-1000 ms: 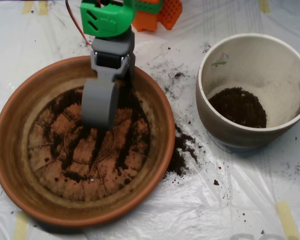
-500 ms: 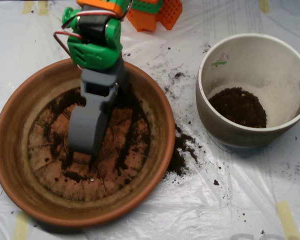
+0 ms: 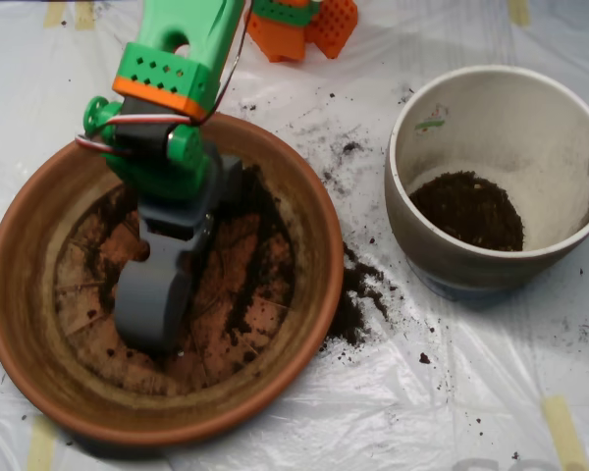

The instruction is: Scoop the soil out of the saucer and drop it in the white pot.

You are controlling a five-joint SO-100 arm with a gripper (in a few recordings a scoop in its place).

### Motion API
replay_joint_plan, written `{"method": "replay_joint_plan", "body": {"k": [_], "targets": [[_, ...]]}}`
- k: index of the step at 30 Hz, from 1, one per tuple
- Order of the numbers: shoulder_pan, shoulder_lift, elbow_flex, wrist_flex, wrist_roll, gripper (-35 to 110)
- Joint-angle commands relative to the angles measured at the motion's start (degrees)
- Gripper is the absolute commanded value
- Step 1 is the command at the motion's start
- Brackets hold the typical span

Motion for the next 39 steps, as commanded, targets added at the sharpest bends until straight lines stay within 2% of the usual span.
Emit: {"method": "replay_joint_plan", "body": {"k": [1,10,16,30,33,35,39], "targets": [[0.00,-1.85,-8.17,1.76,-1.05,71],[-0.44,-4.13,-11.95,2.81,-2.29,56],[0.44,-1.93,-10.81,2.29,-2.64,37],[0.53,25.75,26.54,-19.25,-6.33,31],[1.23,31.20,33.93,-23.38,-7.03,23],[2.20,33.84,37.35,-24.96,-6.77,10],[3.08,36.30,40.25,-25.49,-7.65,2]]}}
